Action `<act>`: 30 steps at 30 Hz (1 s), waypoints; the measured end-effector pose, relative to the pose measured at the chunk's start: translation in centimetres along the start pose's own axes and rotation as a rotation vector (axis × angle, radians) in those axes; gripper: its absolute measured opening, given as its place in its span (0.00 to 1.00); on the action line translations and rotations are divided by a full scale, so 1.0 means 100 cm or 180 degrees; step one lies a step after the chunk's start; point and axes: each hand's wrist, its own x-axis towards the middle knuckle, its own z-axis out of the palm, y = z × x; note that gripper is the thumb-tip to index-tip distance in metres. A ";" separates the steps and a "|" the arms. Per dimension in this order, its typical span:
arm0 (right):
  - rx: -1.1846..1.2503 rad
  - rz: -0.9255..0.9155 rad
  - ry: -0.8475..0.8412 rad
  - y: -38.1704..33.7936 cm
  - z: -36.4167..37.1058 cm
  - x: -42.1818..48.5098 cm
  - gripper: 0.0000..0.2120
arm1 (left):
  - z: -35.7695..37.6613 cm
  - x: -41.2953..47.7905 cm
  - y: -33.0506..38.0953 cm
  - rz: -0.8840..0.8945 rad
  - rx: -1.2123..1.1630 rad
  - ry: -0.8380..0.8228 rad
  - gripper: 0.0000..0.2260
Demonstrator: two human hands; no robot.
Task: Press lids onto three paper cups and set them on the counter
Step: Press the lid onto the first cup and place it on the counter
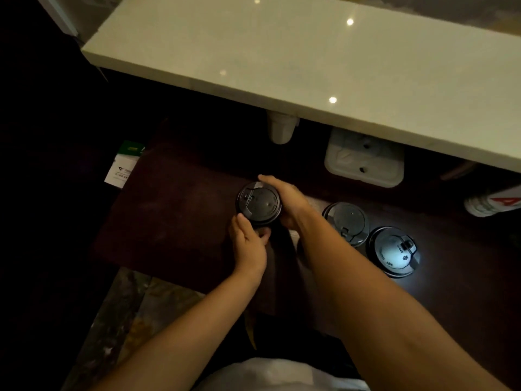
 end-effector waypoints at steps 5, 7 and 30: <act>-0.0194 0.0222 -0.0309 -0.011 -0.001 0.003 0.12 | 0.015 -0.015 0.005 -0.0321 -0.0447 0.0193 0.24; -0.0249 0.0184 -0.0355 -0.017 0.000 0.001 0.08 | 0.017 -0.020 0.006 -0.0386 -0.0510 0.0257 0.24; 0.0366 -0.1048 0.0630 0.062 0.015 -0.057 0.18 | -0.026 0.026 0.050 0.0054 0.0958 -0.0356 0.16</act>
